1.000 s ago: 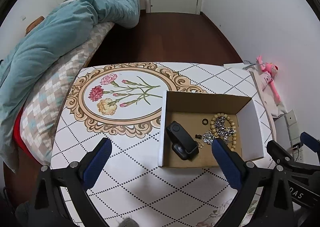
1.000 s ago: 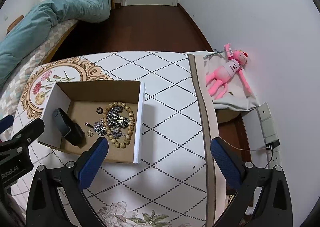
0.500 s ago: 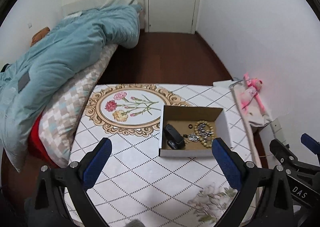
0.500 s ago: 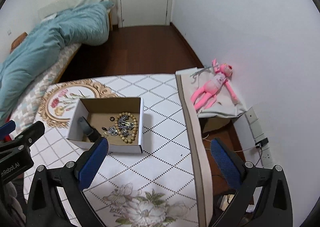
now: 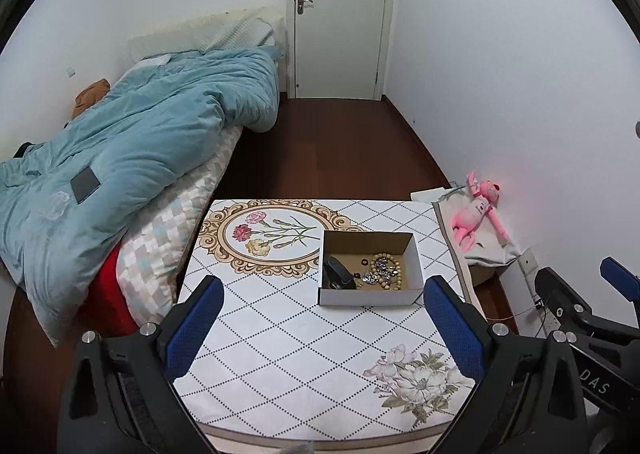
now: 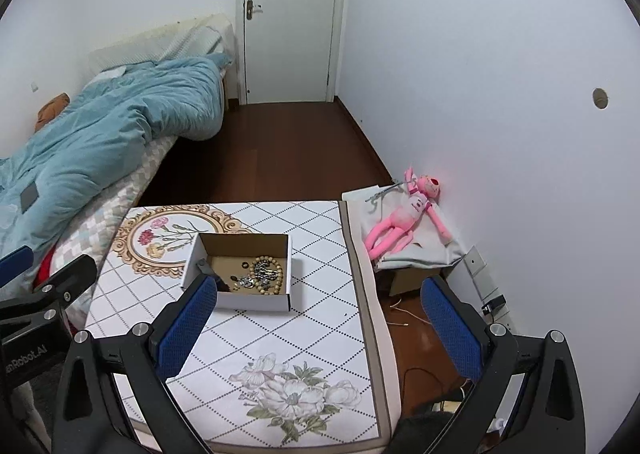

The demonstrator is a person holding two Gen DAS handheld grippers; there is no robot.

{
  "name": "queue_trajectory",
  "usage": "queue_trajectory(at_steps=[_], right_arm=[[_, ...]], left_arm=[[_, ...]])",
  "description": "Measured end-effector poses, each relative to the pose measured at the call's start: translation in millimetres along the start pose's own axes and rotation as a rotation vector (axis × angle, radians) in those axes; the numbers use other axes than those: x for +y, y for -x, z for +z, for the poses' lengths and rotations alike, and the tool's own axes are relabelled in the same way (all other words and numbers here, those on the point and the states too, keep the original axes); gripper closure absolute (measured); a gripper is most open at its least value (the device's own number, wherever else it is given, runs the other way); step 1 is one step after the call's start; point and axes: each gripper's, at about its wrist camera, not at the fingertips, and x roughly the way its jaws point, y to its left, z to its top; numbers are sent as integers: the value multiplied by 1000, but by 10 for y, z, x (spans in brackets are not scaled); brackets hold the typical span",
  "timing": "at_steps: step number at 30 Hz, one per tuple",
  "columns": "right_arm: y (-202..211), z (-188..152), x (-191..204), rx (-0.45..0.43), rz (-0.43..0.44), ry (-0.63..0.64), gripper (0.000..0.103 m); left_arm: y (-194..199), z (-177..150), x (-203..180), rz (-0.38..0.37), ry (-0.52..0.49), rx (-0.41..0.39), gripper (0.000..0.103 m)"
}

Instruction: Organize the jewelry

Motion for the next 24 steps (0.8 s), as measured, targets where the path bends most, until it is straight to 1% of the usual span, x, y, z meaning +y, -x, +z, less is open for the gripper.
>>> queue_trajectory(at_steps=[6,11,16,24], right_arm=[[255,17,-18,-18,-4,2,0],[316,42,-47,-13,0,0,0],[280,96,-72,2,-1,-11,0],[22,223,-24,48,-11,-9,0]], left_arm=[[141,-18,34,-4,5,5,1],[144,-8,54,4,12,18,1],[87,40,28,10,10,41,1],[-99,165,-6,19,9,76,1]])
